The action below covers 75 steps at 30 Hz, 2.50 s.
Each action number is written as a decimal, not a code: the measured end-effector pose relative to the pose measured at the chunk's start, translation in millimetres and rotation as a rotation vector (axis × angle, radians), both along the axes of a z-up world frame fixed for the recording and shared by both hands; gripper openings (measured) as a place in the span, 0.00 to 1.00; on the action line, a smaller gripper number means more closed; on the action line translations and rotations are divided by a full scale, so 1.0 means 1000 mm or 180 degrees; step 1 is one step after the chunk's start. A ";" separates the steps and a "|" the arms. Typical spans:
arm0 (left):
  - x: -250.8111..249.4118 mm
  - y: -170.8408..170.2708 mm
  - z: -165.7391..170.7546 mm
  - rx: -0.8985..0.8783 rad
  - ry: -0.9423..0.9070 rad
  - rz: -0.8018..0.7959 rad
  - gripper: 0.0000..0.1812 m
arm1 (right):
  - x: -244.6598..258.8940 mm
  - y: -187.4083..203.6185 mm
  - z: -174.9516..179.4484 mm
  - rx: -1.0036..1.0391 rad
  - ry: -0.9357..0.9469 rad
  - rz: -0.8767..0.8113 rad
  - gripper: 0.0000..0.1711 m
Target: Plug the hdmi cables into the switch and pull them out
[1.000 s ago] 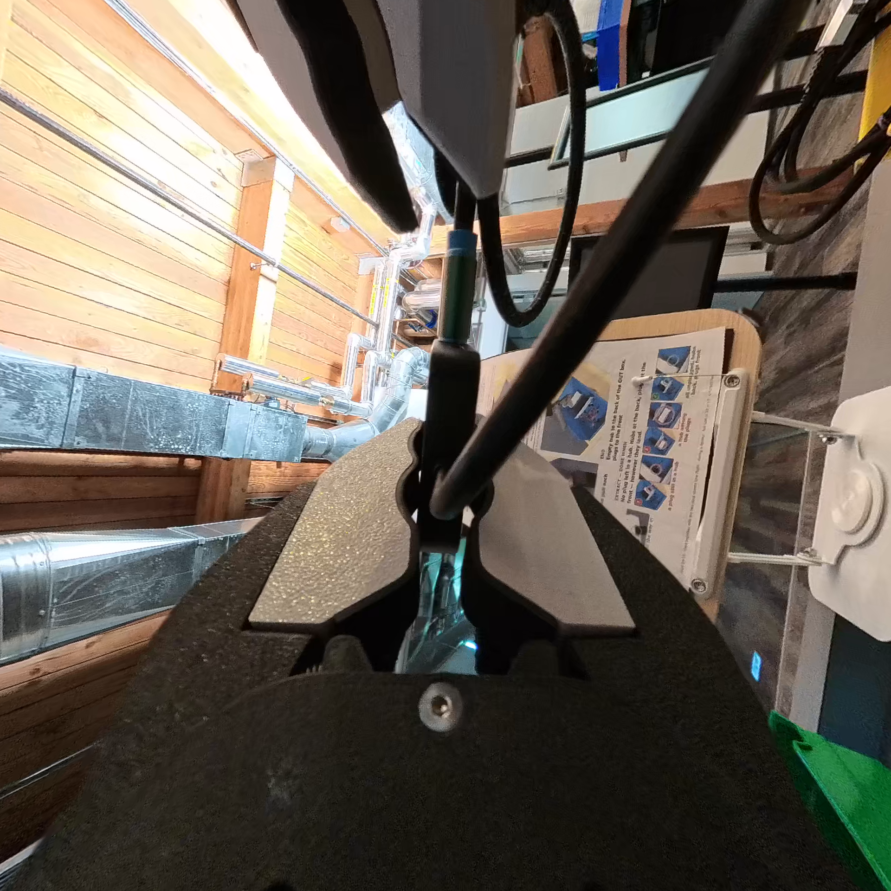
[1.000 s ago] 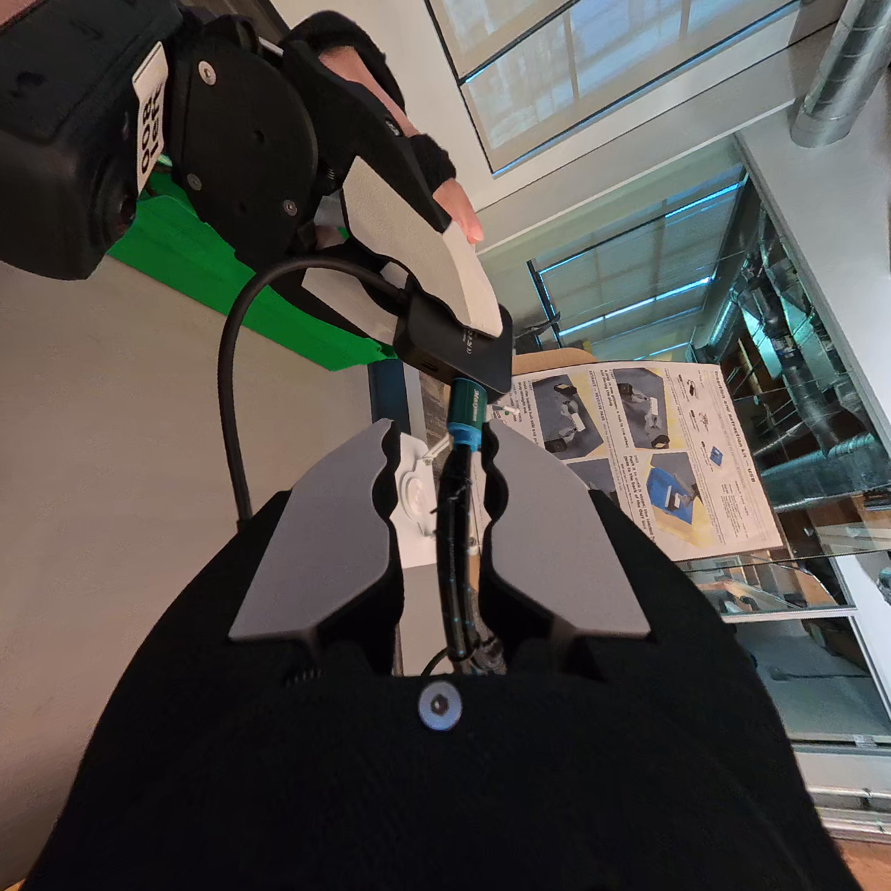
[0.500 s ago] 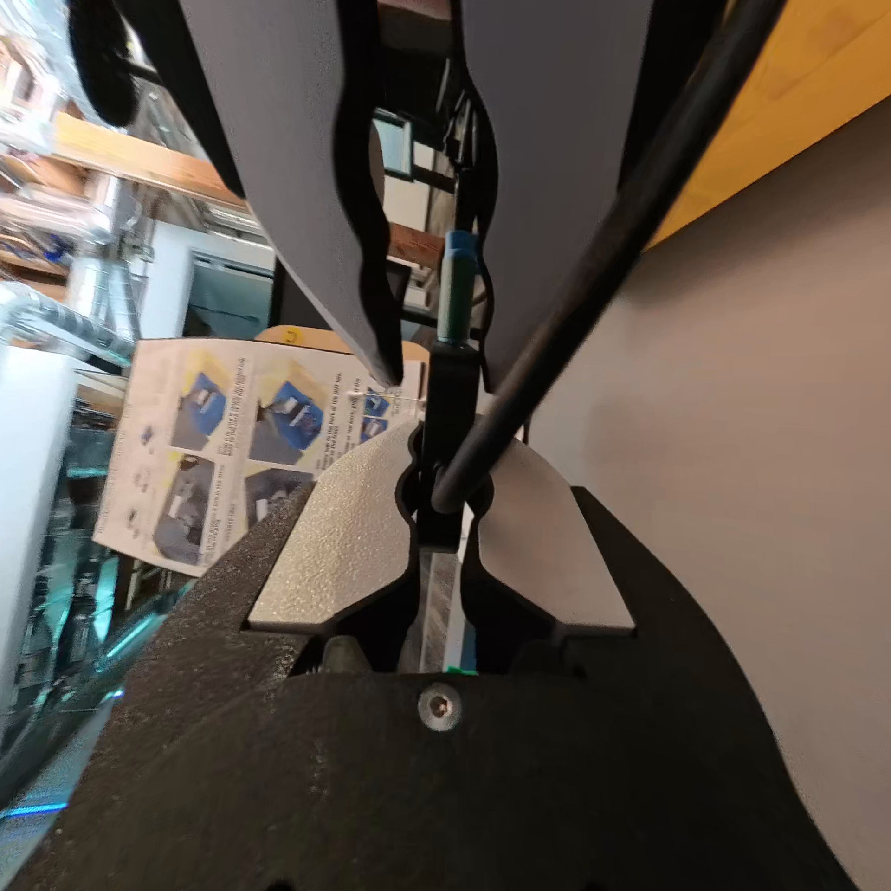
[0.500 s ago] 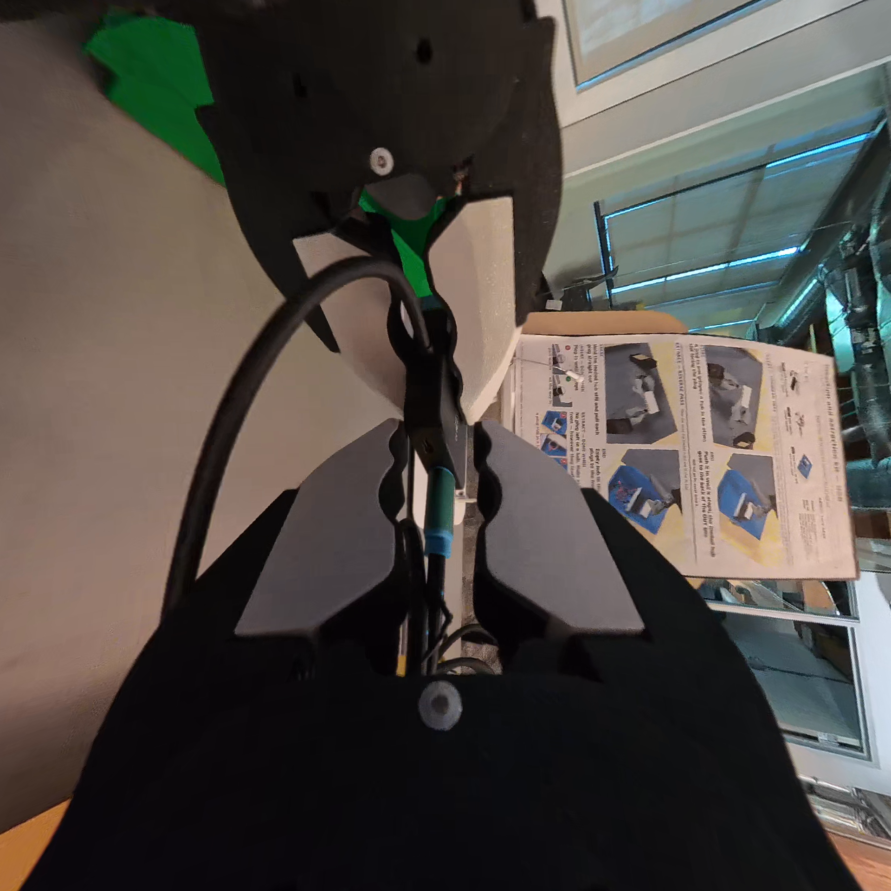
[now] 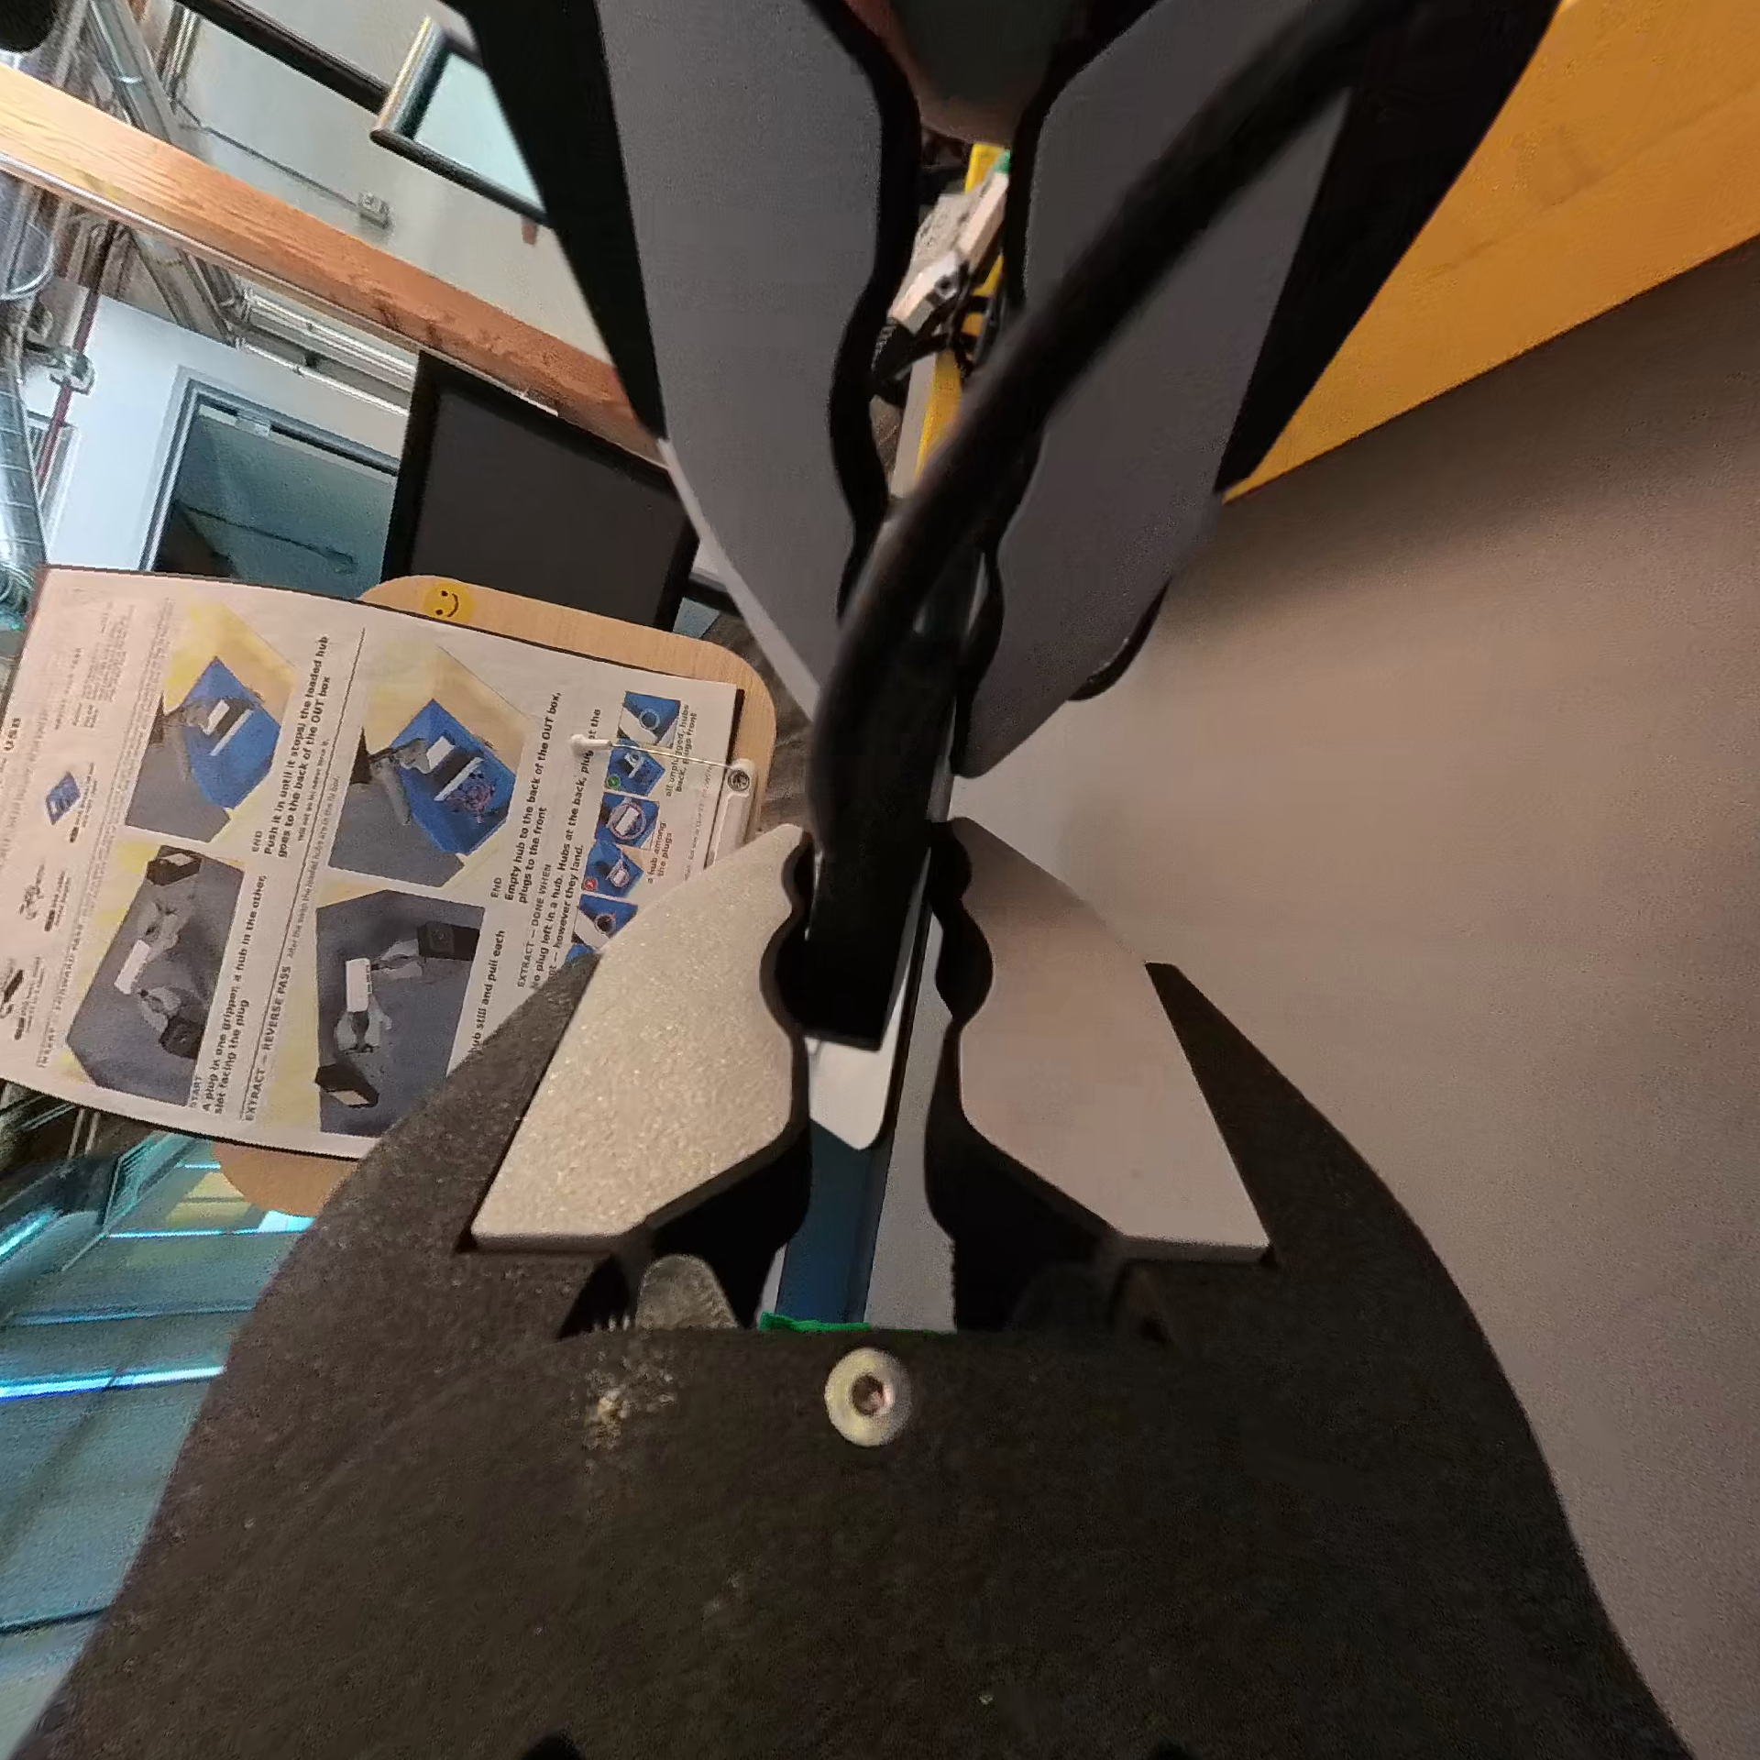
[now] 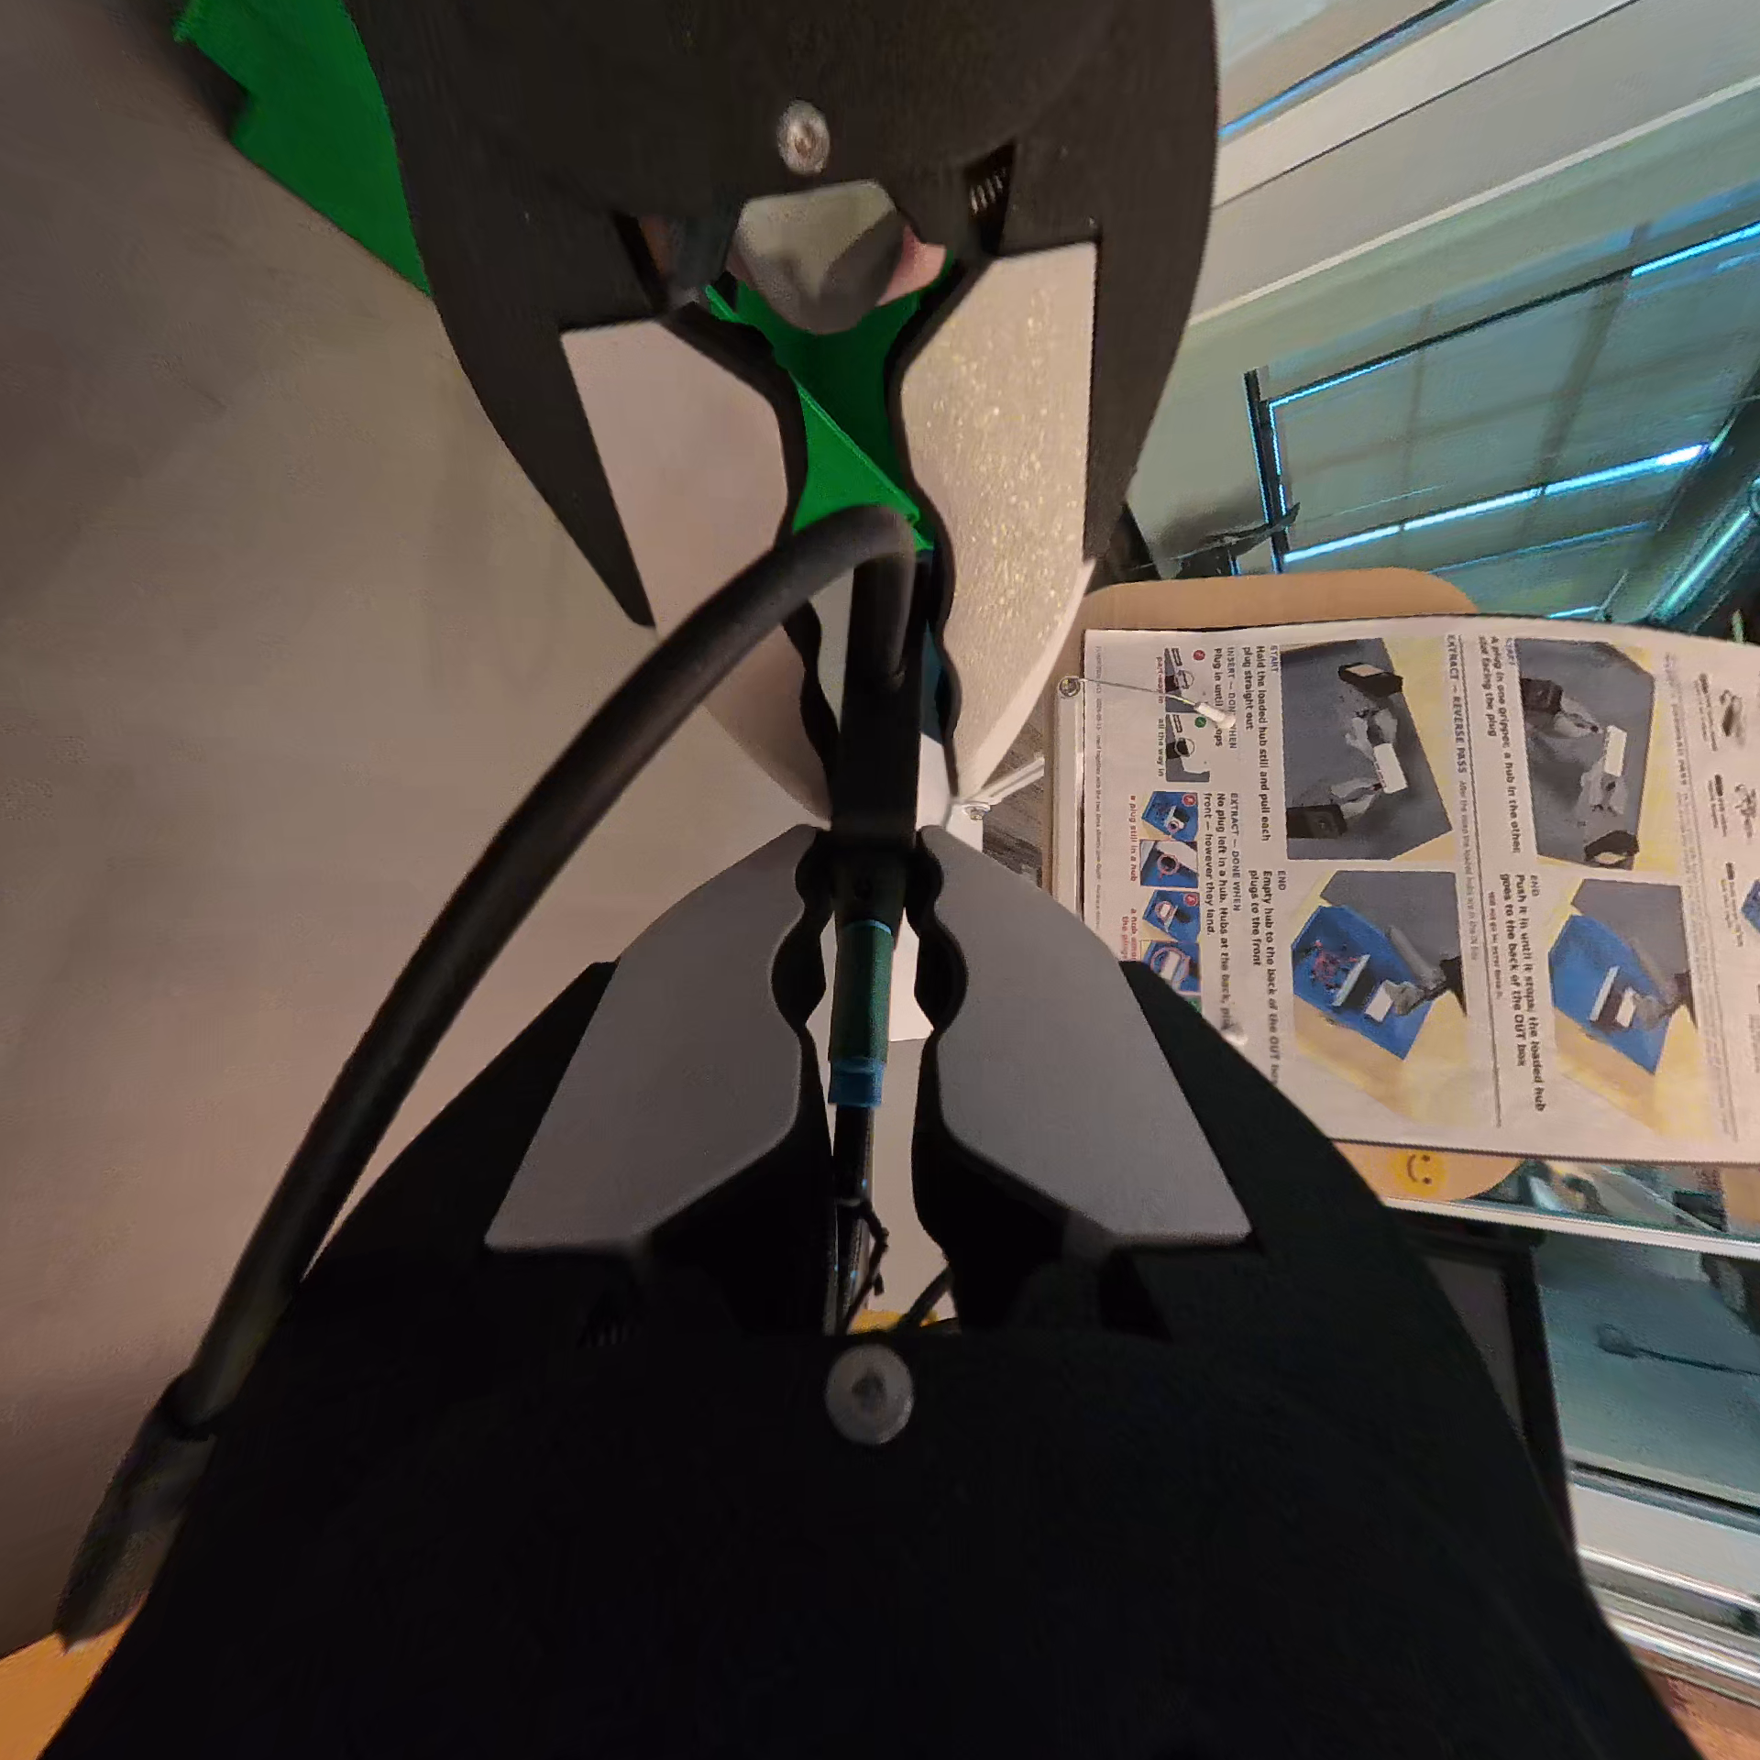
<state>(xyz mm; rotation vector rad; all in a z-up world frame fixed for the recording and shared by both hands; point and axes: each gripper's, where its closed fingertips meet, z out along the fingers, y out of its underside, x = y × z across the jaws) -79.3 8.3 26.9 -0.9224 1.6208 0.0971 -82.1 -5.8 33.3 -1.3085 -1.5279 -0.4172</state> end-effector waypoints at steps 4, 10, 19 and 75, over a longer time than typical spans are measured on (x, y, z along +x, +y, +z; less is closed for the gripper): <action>-0.009 0.008 0.012 0.0116 -0.0115 0.0117 0.14 | 0.015 0.003 0.008 -0.0020 0.0137 -0.0143 0.09; -0.037 0.020 0.046 0.0075 -0.0443 0.0355 0.14 | 0.092 0.012 0.049 0.0183 0.0697 -0.0850 0.09; -0.055 0.036 0.047 0.0143 -0.0334 0.0624 0.12 | 0.222 0.010 0.066 0.0235 0.1577 -0.1851 0.09; -0.067 0.055 0.036 0.0167 -0.0063 0.0989 0.09 | 0.275 0.058 -0.054 -0.0948 0.0860 -0.2583 0.14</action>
